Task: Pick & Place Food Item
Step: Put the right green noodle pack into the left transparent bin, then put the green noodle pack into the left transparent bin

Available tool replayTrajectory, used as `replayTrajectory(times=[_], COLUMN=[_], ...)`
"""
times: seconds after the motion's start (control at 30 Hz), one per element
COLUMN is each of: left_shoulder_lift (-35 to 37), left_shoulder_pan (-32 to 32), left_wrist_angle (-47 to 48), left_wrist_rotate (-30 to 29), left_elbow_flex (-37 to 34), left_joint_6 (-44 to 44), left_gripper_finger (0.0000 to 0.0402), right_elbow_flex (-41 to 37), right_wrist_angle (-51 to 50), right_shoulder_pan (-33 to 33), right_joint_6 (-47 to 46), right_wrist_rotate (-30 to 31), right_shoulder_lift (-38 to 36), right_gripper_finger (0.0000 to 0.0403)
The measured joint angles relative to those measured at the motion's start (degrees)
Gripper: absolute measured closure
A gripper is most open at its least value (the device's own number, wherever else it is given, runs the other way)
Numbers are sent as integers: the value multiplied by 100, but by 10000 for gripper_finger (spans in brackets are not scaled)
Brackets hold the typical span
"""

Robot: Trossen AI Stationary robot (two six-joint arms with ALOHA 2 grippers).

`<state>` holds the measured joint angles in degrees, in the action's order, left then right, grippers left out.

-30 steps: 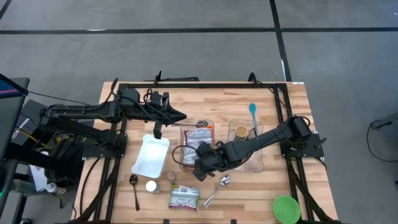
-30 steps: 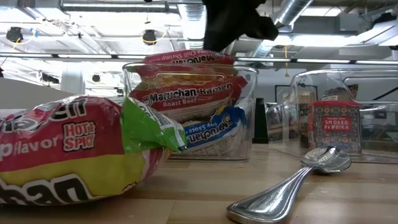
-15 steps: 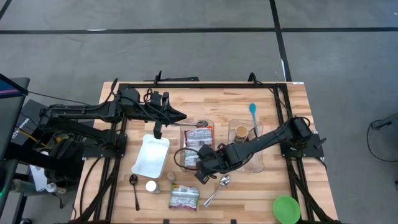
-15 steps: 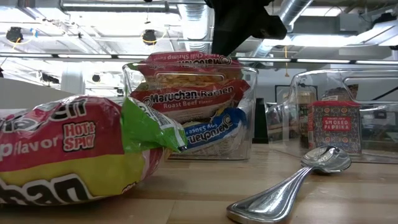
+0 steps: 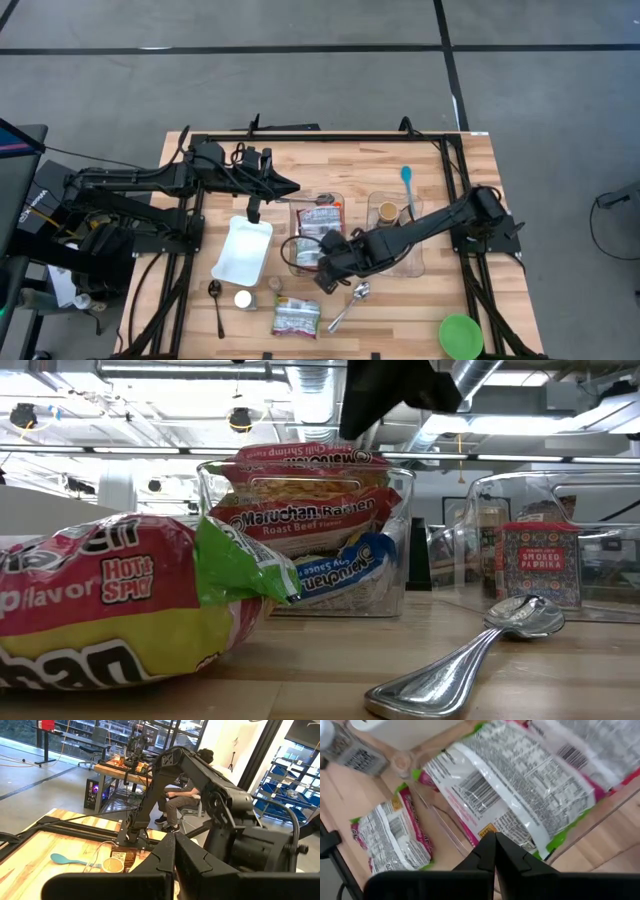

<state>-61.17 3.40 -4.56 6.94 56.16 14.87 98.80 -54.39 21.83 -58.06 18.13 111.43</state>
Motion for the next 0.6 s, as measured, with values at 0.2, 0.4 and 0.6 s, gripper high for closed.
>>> replayTrajectory(times=[0.2,0.4,0.6], left_shoulder_lift=[0,-2,0], left_shoulder_pan=[0,-2,0], left_wrist_angle=[0,0,0], left_wrist_rotate=[0,0,0], left_elbow_flex=[0,0,0], left_joint_6=[0,0,0], left_gripper_finger=[402,402,402], right_elbow_flex=[0,0,0], right_wrist_angle=[-124,-225,-241], right_shoulder_pan=[136,415,829], right_joint_6=[2,4,123], right_wrist_rotate=[256,483,790], right_shoulder_lift=[-313,-616,-925], right_gripper_finger=[403,403,403])
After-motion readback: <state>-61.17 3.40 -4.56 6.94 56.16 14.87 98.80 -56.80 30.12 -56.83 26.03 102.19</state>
